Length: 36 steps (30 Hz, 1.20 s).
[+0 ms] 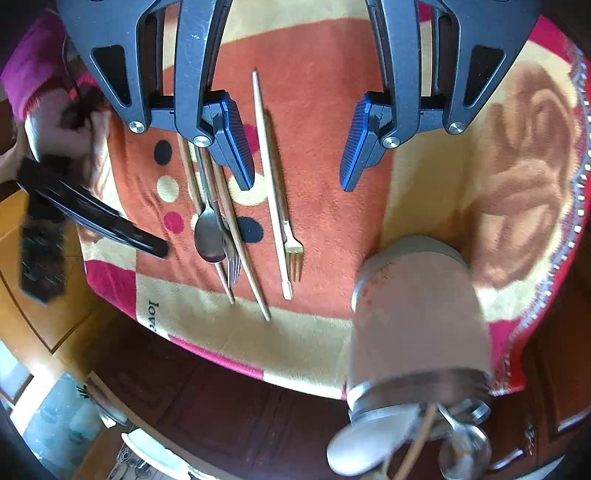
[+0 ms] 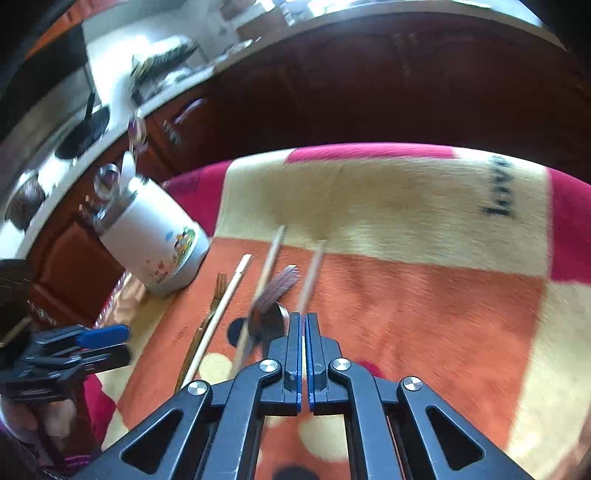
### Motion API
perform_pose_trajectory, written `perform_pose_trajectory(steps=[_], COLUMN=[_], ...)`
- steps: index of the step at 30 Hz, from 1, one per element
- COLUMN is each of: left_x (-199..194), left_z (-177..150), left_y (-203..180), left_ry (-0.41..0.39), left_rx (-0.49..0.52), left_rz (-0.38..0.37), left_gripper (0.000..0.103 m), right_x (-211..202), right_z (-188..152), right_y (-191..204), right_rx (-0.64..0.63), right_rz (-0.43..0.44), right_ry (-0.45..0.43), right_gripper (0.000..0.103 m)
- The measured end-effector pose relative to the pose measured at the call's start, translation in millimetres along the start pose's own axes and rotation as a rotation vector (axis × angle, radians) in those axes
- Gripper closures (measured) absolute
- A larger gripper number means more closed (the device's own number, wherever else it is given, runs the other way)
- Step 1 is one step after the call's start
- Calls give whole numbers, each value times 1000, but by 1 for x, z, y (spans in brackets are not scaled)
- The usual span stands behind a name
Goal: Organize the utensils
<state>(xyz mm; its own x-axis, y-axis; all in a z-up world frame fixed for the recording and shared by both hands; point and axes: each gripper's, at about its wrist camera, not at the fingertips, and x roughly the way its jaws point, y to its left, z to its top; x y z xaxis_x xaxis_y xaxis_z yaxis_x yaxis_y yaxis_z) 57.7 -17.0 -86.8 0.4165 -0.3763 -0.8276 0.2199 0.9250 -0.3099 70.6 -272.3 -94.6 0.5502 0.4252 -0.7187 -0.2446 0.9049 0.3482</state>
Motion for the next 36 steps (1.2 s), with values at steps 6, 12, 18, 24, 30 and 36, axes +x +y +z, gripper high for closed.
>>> perform_pose_trajectory(steps=[6,12,18,24,30,36], left_x=[22,26,43,45,25,8], left_z=[4,7,6,-1,-23,-53], left_y=[-5,-10,-22,-21,-11,-12], left_ry=[16,22,58,64,101,158], left_rx=[-15,-12,35,66,58,133], left_rz=[24,38,52,22,-27,-24], left_gripper=[56,56,58,90,96,94], right_x=[-37,-4,42,8,-51,-66], right_z=[-18,-2,8,-5,-40,-67], right_y=[-22,5,23,8,-41,-74], right_rx=[33,-46,-125,-75,72,169], right_rz=[4,64,13,2,-41,-53], right_ry=[-25,40,102,36,-14,42], right_gripper=[102,62,98,101,101,101])
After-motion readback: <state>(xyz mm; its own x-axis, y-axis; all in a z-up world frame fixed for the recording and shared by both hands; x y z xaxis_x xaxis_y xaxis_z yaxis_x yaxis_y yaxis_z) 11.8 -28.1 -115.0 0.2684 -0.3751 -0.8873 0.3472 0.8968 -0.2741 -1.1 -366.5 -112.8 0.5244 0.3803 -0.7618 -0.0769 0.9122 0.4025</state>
